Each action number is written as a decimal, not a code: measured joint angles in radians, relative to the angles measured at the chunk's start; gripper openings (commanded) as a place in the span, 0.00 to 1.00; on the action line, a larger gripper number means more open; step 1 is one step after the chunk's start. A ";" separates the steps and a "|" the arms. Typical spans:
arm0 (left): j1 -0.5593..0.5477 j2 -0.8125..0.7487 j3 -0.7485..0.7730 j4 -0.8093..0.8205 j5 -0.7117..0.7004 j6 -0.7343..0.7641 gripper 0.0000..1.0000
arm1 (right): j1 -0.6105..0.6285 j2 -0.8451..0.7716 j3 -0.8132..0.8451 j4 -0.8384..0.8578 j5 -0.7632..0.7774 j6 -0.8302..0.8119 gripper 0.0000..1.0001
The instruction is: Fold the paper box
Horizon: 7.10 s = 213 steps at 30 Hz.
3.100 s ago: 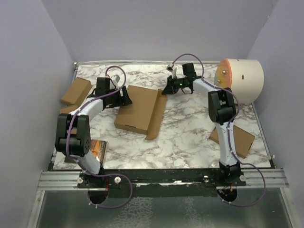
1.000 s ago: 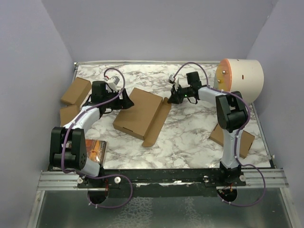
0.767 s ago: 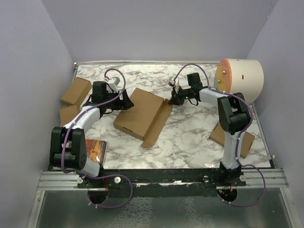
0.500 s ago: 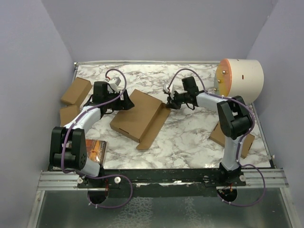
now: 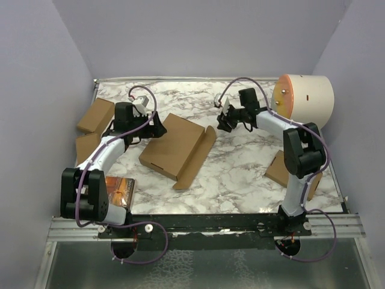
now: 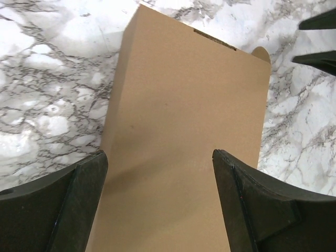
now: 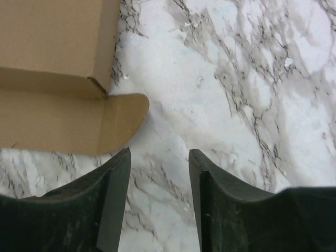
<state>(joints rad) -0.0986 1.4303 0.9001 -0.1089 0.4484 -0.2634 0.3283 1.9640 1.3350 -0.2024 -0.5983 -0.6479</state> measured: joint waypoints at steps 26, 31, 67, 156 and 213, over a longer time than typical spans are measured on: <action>0.062 -0.087 -0.105 -0.071 -0.035 -0.086 0.83 | 0.132 -0.520 -0.561 -0.317 -0.511 -0.640 0.82; 0.064 -0.130 -0.112 -0.057 -0.035 -0.089 0.83 | 0.186 -0.521 -0.554 -0.279 -0.516 -0.640 1.00; 0.087 -0.096 -0.145 0.002 -0.003 -0.105 0.89 | 0.439 -0.443 -0.710 0.442 -0.287 -0.101 0.97; 0.102 -0.110 -0.220 -0.020 0.088 -0.138 0.76 | 0.581 -0.359 -0.681 0.440 0.105 -0.141 0.28; 0.068 -0.043 -0.183 -0.074 0.095 -0.116 0.73 | 0.396 -0.330 -0.678 0.449 -0.196 0.268 0.02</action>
<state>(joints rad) -0.0303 1.3872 0.7170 -0.1833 0.5438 -0.3790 0.7246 1.6337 0.6575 0.2470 -0.7944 -0.3801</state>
